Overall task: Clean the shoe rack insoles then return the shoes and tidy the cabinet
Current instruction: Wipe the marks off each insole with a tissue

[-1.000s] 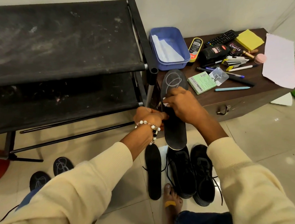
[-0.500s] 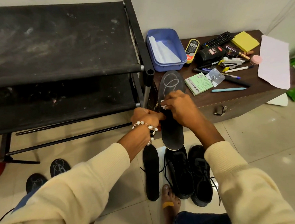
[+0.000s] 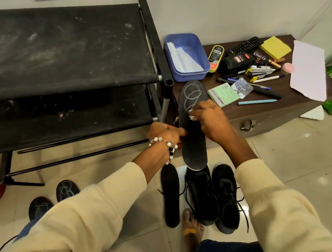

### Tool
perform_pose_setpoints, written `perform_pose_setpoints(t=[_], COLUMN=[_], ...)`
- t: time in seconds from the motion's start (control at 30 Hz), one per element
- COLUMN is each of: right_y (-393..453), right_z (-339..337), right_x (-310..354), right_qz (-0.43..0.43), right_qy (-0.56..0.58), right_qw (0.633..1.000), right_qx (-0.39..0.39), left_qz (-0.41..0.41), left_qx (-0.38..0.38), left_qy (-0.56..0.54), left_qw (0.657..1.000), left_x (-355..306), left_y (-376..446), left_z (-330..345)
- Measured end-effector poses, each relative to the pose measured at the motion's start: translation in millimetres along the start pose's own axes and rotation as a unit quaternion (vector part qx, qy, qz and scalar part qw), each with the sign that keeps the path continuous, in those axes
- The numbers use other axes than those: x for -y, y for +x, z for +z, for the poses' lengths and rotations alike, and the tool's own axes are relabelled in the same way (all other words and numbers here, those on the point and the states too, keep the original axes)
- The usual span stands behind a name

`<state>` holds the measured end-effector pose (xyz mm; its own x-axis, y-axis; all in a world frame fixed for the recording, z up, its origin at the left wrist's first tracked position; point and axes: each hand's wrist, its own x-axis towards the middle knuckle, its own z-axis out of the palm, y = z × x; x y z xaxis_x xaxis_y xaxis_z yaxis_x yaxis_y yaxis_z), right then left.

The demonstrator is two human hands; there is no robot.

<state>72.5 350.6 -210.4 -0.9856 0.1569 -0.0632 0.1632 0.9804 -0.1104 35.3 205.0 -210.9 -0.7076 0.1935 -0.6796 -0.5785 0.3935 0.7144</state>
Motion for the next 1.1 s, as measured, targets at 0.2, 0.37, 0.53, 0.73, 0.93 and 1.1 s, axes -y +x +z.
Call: perform_pose_setpoints(t=[0.2, 0.37, 0.53, 0.73, 0.93, 1.1], right_y=[-2.8, -2.8, -3.2, -2.2, 0.7, -0.9], right_z=[1.0, 1.2, 1.0, 2.3, 1.1, 4.9], right_x=[-6.8, -9.0, -11.0, -9.2, -18.7, -19.0], right_qz=[0.086, 0.077, 0.066, 0.053, -0.012, 0.071], right_qy=[-0.019, -0.015, -0.002, 0.009, -0.008, 0.03], right_qw=[0.996, 0.996, 0.997, 0.997, 1.0, 0.996], right_qx=[-0.019, -0.031, -0.044, -0.051, -0.022, -0.045], left_qz=[0.033, 0.307, 0.471, 0.486, 0.481, 0.479], left_qx=[-0.004, -0.113, -0.104, -0.018, 0.0, 0.007], left_qy=[0.056, 0.424, 0.57, 0.589, 0.592, 0.6], left_qw=[0.998, 0.845, 0.665, 0.645, 0.646, 0.641], left_x=[1.5, 8.9, 21.6, 23.2, 17.5, 19.0], left_y=[0.1, -16.5, -14.1, -6.0, -7.0, -8.8], left_z=[1.5, 9.3, 13.6, 8.7, 7.8, 6.5])
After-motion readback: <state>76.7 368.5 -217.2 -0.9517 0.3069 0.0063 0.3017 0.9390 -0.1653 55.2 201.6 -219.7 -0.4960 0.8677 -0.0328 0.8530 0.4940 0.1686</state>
